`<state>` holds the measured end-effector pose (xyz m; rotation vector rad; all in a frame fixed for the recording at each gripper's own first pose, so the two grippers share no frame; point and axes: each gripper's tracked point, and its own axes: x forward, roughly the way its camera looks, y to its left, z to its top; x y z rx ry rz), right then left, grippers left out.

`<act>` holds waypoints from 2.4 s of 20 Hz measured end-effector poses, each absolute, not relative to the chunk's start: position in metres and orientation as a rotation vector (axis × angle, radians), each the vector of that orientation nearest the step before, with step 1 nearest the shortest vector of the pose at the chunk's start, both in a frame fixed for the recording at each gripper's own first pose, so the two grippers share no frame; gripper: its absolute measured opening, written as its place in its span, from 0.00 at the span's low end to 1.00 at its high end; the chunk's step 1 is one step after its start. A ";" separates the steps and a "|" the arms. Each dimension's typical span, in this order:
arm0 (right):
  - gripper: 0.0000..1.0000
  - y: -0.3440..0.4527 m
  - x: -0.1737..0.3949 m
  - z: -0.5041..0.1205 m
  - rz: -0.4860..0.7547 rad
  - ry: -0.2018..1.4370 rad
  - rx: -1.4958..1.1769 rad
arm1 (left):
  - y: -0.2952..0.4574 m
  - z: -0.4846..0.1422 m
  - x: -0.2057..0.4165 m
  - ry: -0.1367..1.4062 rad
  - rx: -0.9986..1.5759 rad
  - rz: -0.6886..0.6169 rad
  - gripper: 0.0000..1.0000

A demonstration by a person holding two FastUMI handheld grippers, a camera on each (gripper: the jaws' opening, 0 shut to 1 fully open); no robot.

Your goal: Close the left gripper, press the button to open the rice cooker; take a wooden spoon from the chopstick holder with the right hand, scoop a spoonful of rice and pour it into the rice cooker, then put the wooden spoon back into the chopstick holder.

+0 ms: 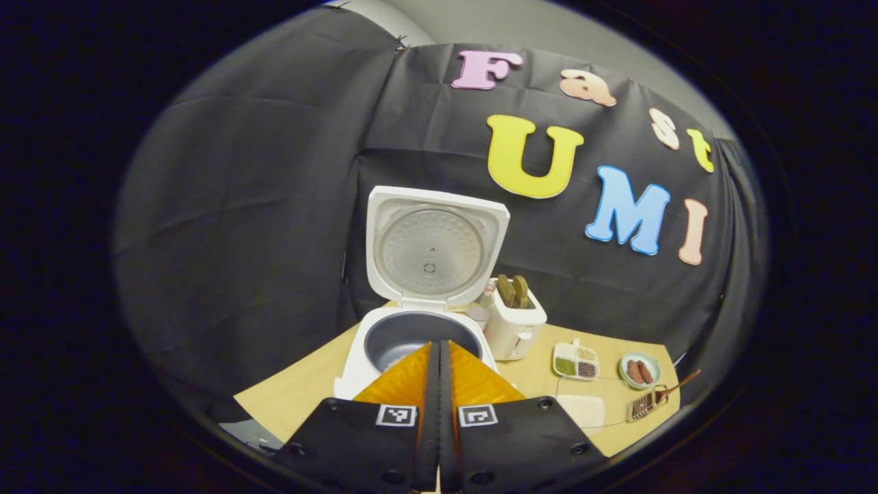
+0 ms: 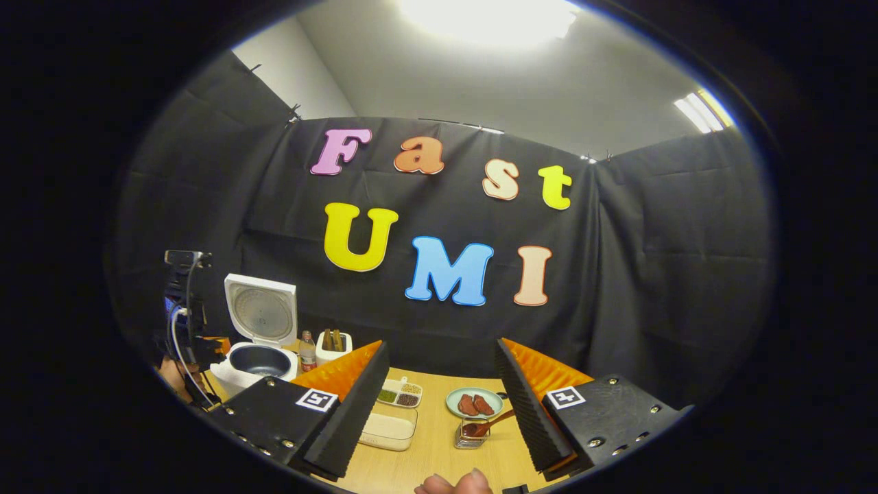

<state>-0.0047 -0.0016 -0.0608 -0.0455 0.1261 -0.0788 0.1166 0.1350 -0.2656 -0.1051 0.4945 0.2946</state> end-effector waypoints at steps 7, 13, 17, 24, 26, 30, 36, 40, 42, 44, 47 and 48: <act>0.95 -0.044 0.013 -0.106 -0.101 0.183 0.018 | 0.137 -0.224 0.074 0.424 -0.063 0.288 0.08; 0.95 -0.098 0.053 -0.192 -0.131 0.310 0.139 | 0.100 -0.205 0.042 0.389 -0.115 0.282 0.10; 0.95 -0.126 0.081 -0.249 -0.152 0.364 0.222 | 0.070 -0.201 0.023 0.377 -0.108 0.260 0.01; 0.95 -0.167 0.124 -0.350 -0.222 0.448 0.368 | 0.035 -0.186 0.001 0.390 -0.035 0.240 0.16; 0.96 -0.172 0.135 -0.383 -0.239 0.483 0.416 | 0.028 -0.181 -0.006 0.393 -0.017 0.226 0.27; 0.96 -0.177 0.151 -0.430 -0.263 0.534 0.479 | 0.020 -0.176 -0.015 0.408 0.020 0.217 0.70; 0.81 -0.170 0.173 -0.460 -0.246 0.568 0.542 | 0.008 -0.188 -0.024 0.456 0.051 0.199 0.72; 0.27 -0.162 0.188 -0.459 -0.242 0.575 0.549 | 0.000 -0.190 -0.024 0.464 0.068 0.181 0.61; 0.21 -0.149 0.195 -0.452 -0.207 0.575 0.545 | 0.000 -0.191 -0.025 0.468 0.074 0.175 0.67; 0.12 -0.145 0.191 -0.448 -0.188 0.578 0.541 | 0.001 -0.194 -0.028 0.478 0.073 0.174 0.61; 0.12 -0.144 0.174 -0.430 -0.165 0.553 0.525 | 0.001 -0.189 -0.024 0.470 0.062 0.170 0.61; 0.12 -0.143 0.169 -0.425 -0.156 0.548 0.525 | 0.000 -0.188 -0.023 0.468 0.057 0.164 0.61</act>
